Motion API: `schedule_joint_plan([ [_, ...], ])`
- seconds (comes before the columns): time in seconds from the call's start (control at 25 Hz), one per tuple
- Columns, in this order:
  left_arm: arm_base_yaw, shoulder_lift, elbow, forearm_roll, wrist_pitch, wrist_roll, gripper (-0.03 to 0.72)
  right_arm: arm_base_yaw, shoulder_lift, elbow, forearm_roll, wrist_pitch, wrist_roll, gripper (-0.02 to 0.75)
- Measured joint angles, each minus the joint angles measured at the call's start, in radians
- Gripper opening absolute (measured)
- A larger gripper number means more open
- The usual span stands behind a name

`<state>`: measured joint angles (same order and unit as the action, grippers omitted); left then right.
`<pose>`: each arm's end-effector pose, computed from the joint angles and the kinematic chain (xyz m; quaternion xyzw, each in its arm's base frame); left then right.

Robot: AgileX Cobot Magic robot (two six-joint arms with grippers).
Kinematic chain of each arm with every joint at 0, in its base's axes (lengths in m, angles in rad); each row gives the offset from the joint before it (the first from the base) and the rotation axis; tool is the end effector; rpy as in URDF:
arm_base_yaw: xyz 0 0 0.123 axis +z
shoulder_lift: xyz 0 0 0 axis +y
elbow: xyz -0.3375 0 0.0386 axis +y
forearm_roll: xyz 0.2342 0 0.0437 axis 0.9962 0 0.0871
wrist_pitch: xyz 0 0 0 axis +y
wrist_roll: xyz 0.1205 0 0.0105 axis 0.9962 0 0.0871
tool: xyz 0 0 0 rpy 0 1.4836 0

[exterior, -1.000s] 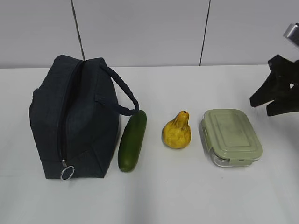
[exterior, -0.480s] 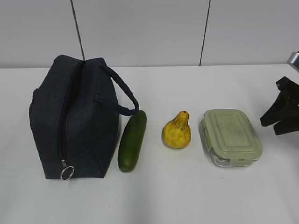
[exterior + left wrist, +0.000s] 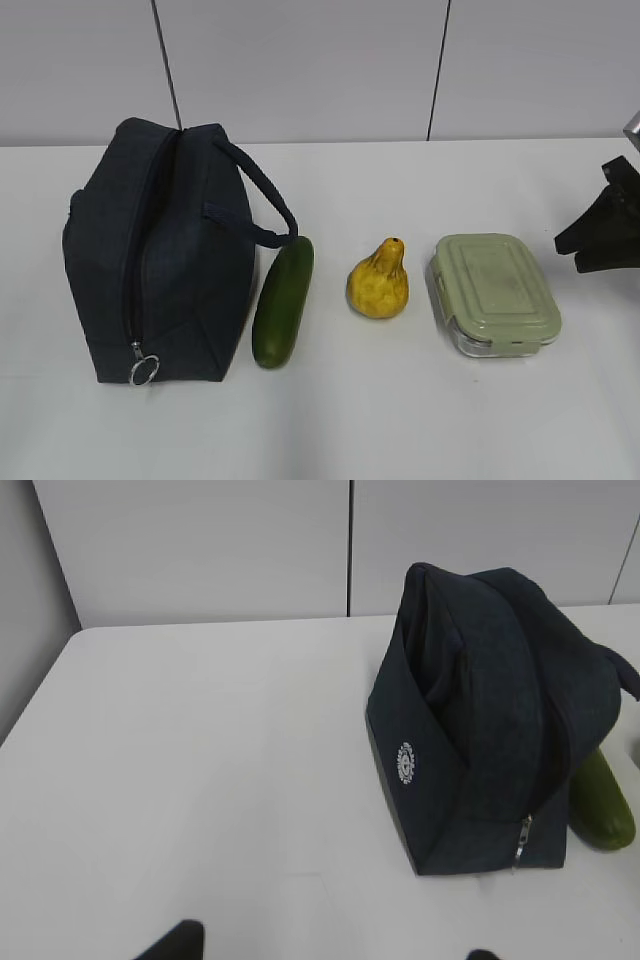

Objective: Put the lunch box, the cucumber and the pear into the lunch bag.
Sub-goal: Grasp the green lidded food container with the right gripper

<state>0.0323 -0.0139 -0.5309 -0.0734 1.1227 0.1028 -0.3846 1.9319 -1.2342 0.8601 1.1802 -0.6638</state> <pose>-0.0536 -0.0097 0.2589 0.0336 0.8565 -0.0018 0.5151 0.3644 -0.0560 0.2219 0.0724 0.9225 0.3666 0.0967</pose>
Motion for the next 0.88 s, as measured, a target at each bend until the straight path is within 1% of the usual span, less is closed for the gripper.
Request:
schedule_joint_plan([
  [0.24,0.000,0.000,0.000,-0.002,0.000,0.000,0.451,-0.001,0.000,-0.002,0.040,0.002,-0.026,0.305],
  [0.36,0.000,0.000,0.000,-0.003,0.000,0.000,0.451,-0.001,0.000,-0.002,0.023,0.002,-0.035,0.305],
  [0.52,0.000,0.000,0.000,-0.004,0.000,0.000,0.451,-0.001,0.000,-0.004,-0.034,0.004,-0.064,0.315],
  [0.64,0.000,0.000,0.000,-0.004,0.000,0.000,0.451,-0.002,0.000,-0.004,-0.046,0.004,-0.085,0.393],
  [0.8,0.000,0.000,0.000,-0.004,0.000,0.000,0.451,-0.002,0.000,-0.004,-0.049,0.004,-0.115,0.552],
  [0.88,0.000,0.000,0.000,-0.004,0.000,0.000,0.451,0.004,0.000,-0.004,-0.049,0.004,-0.134,0.581],
])
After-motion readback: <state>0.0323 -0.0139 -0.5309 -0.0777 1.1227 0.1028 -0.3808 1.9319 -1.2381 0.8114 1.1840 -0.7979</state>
